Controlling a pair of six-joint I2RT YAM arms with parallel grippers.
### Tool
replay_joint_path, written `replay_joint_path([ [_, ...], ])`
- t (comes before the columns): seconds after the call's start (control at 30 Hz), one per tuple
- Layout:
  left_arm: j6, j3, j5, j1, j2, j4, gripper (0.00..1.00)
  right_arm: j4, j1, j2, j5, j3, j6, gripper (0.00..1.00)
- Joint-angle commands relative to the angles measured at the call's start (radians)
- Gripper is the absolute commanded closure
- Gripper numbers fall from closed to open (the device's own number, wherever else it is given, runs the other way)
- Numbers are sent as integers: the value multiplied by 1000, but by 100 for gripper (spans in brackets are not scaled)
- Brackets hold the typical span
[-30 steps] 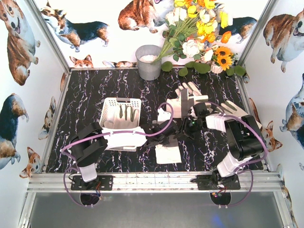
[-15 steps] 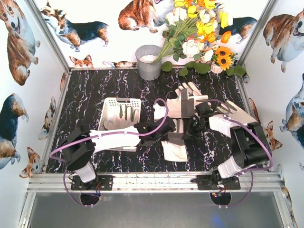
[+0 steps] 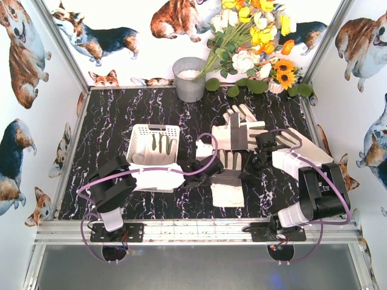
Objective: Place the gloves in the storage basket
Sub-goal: Adjust the glove at the center of the board.
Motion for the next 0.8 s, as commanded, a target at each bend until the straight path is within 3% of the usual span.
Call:
replay_joint_path([
  [0.0,2,8,-15,0,43,-87,100,5,-12,-11,141,-32,-13,100],
  [0.63,-66,-116,-50,-20,36,-159,100,48,-12,-2,-13,-33,-54,100],
  [0.67,-63,-121,-40,-21,33,-140,99,39,-12,-3,-17,-27,-63,96],
  [0.77,-36,-119,-19,-32,21,-89,82,-13,-12,-31,3,-8,-94,77],
])
